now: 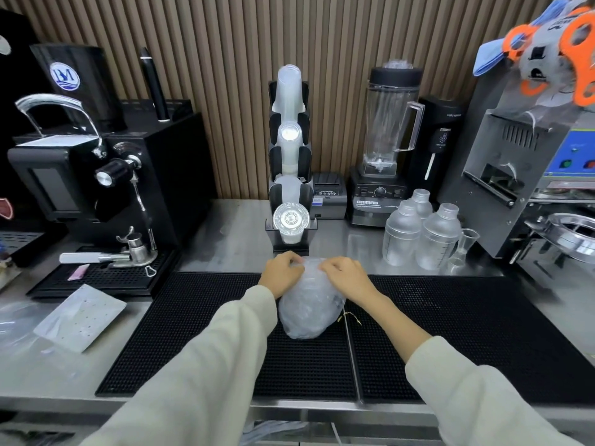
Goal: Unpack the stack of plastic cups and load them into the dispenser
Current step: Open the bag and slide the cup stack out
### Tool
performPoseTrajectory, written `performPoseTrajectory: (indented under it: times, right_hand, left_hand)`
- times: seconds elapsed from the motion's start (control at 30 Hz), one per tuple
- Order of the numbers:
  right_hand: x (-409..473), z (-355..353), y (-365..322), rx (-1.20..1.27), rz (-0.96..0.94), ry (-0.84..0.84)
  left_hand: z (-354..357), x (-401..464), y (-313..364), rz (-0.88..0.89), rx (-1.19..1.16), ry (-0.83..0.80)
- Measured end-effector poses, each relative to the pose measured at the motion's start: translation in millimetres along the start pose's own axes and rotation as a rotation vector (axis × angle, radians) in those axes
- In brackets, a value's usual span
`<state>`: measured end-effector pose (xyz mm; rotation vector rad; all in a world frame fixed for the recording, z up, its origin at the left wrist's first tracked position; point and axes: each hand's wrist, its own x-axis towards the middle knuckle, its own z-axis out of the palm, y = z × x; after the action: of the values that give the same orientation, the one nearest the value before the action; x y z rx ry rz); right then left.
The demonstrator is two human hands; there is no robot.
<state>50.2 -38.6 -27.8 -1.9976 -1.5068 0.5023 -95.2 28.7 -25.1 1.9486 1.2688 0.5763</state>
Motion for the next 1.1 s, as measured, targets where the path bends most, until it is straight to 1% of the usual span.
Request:
performPoseTrajectory:
  times: [0.1, 0.17, 0.23, 0.33, 0.4, 0.43, 0.53, 0.6, 0.67, 0.7, 0.77, 0.8, 0.9, 1.0, 1.07, 1.1]
  right_hand:
    - [-2, 1, -3, -0.018, 0.003, -0.004]
    - [-2, -2, -4, 0.006, -0.015, -0.031]
    - [-3, -10, -5, 0.055, -0.012, -0.096]
    - [-9, -23, -8, 0.049, -0.039, -0.208]
    - [-13, -28, -8, 0.016, -0.143, -0.237]
    - [-14, -30, -7, -0.009, -0.199, -0.239]
    - [-15, -27, -2, -0.118, -0.268, -0.215]
    - [-11, -22, 4, -0.177, -0.235, -0.173]
    - [-4, -19, 12, -0.203, -0.154, -0.111]
    - [-1, -18, 14, -0.194, -0.120, -0.107]
    - [3, -16, 16, -0.119, -0.051, -0.155]
    - [4, -16, 16, -0.044, -0.002, -0.190]
    - [4, -18, 12, 0.210, 0.156, -0.326]
    - [4, -18, 12, 0.367, 0.209, -0.426]
    - [5, -14, 12, 0.463, 0.253, -0.423]
    - [5, -11, 12, 0.511, 0.284, -0.392]
  left_hand:
    - [2, -8, 2, 0.085, 0.036, 0.118]
    - [1, -14, 3, 0.183, 0.137, 0.211]
    - [0, -15, 4, 0.255, 0.222, 0.267]
    - [0, -14, 8, 0.291, 0.311, 0.302]
    - [1, -13, 11, 0.262, 0.444, 0.242]
    - [2, -11, 13, 0.236, 0.464, 0.202]
    - [6, -5, 15, 0.138, 0.340, 0.087]
    - [6, -2, 13, 0.099, 0.310, 0.006]
    - [3, -1, 14, 0.082, 0.307, -0.096]
    - [1, 1, 15, 0.065, 0.276, -0.141]
    - [-4, 2, 19, -0.020, 0.148, -0.221]
    - [-7, 3, 19, -0.053, 0.104, -0.264]
    - [-10, 6, 13, -0.066, 0.046, -0.372]
    - [-10, 5, 1, -0.072, -0.103, -0.387]
    - [-7, 5, -8, -0.079, -0.249, -0.385]
    - [-5, 4, -13, -0.101, -0.330, -0.377]
